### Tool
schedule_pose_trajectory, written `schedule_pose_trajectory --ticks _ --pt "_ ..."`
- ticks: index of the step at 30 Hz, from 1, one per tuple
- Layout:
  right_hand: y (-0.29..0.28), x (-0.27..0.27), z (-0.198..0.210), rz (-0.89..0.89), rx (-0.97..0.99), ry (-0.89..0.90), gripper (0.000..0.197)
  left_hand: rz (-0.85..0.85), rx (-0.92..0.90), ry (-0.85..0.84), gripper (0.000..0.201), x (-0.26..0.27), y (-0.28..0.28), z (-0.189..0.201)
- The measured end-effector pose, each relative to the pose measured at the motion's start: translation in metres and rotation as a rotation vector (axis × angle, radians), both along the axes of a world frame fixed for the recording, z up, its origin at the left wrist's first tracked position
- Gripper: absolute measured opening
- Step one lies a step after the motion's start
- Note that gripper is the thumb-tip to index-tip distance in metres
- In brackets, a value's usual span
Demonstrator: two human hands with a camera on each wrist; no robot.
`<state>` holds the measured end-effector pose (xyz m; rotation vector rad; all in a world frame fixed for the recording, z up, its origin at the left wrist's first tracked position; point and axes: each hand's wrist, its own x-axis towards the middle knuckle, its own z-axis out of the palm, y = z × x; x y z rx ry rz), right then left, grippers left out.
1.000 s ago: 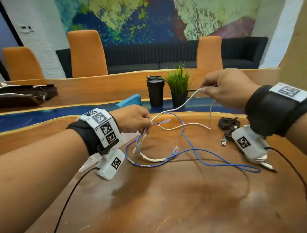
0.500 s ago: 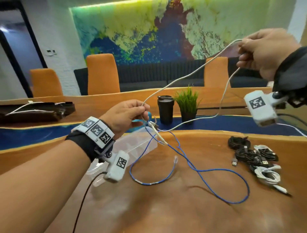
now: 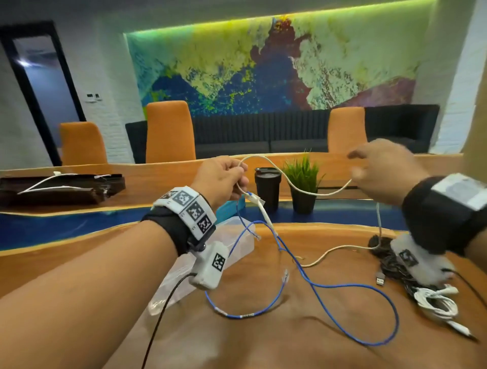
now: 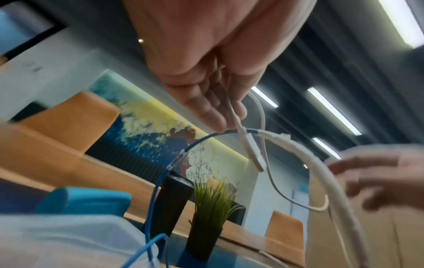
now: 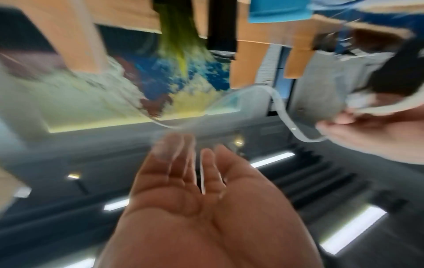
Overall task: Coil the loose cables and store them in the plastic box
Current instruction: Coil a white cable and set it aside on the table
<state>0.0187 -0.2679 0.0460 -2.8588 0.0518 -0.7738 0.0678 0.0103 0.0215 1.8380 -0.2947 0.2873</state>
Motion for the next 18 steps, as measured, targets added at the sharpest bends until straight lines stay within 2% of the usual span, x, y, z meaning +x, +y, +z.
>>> schedule_pose_trajectory --ticks 1,2,4,6,8,11,15,17,18 --pt "0.018 -0.011 -0.004 0.114 0.011 -0.033 0.024 0.000 0.026 -0.005 0.019 -0.001 -0.004 0.000" --pt "0.040 -0.023 -0.008 0.225 -0.011 0.008 0.030 -0.006 0.043 -0.009 0.019 -0.002 -0.009 0.000" --pt "0.085 -0.039 -0.025 0.322 -0.117 0.191 0.046 -0.021 0.066 -0.004 0.016 -0.004 -0.018 -0.001" --pt "0.109 -0.032 -0.044 0.295 -0.172 0.267 0.034 -0.030 0.078 0.007 0.014 -0.007 -0.022 -0.005" --pt "0.107 -0.012 -0.053 0.263 -0.042 0.274 0.020 -0.041 0.121 -0.010 0.015 -0.009 -0.021 -0.008" --pt "0.092 0.005 -0.053 0.224 0.171 0.229 0.019 -0.059 0.171 -0.048 0.015 -0.014 -0.011 -0.007" --pt "0.100 0.002 -0.065 0.273 0.168 0.376 0.020 -0.104 0.023 -0.025 0.013 -0.019 -0.001 0.006" --pt "0.102 -0.005 -0.066 0.274 0.254 0.250 0.026 -0.111 0.020 -0.043 0.011 -0.020 -0.003 0.016" --pt "0.100 -0.005 -0.060 0.252 0.301 0.072 0.026 -0.121 0.033 -0.054 0.011 -0.021 -0.004 0.019"
